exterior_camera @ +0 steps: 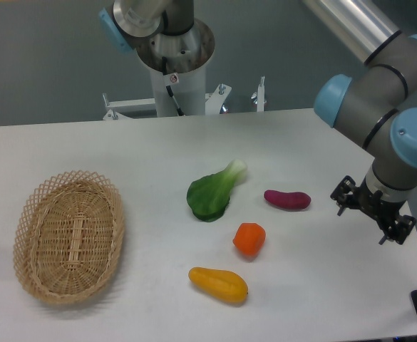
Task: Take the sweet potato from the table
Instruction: 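Move the open gripper over the purple sweet potato and lower it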
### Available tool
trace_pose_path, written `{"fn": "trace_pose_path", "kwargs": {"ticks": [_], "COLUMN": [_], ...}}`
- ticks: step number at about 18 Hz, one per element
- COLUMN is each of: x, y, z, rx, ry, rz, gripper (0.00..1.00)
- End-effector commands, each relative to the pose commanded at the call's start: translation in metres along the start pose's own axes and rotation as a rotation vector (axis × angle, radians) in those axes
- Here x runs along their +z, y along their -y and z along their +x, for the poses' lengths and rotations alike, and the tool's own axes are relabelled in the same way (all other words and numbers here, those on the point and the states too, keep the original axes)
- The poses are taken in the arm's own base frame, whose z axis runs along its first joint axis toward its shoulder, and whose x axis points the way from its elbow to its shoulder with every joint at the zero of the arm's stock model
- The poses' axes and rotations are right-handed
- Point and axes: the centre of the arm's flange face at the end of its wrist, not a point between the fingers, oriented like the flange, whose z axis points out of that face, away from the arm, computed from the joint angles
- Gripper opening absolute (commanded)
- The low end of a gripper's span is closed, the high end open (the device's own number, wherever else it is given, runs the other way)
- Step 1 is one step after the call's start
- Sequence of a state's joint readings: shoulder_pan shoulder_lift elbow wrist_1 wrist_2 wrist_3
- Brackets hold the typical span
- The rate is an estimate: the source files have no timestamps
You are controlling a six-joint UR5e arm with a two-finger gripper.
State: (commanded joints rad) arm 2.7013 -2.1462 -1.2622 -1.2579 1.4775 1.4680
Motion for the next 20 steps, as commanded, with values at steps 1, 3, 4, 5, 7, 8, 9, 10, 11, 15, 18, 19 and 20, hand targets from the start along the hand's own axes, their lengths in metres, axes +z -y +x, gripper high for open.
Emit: {"fn": "trace_pose_path", "kwargs": {"ticks": [1,3,4,5,7,8,9,10,11,15,18,19,20], "x": [0.000,0.000,0.001,0.004,0.010,0.015,0.021,0.030,0.037,0.064,0.084,0.089,0.093], "y": [0.001,-0.001,-0.002,-0.003,-0.001,-0.002,-0.002,-0.003,-0.007,-0.045,-0.059,-0.062,-0.067], "z": [0.005,0.009,0.013,0.019,0.024,0.026,0.028,0.031,0.033,0.052,0.060,0.062,0.066], "rx": [0.004,0.000,-0.002,-0.003,0.001,-0.001,0.004,0.014,0.059,0.267,0.297,0.307,0.309], "ry": [-0.005,-0.005,-0.010,-0.016,-0.026,-0.030,-0.026,-0.019,-0.009,-0.032,-0.003,0.002,-0.005], "rz": [0.017,0.035,0.034,0.032,0.031,0.029,0.028,0.023,0.020,-0.027,-0.024,-0.025,-0.024], "gripper": [1.00,1.00,1.00,1.00,1.00,1.00,1.00,1.00,1.00,1.00,1.00,1.00,1.00]}}
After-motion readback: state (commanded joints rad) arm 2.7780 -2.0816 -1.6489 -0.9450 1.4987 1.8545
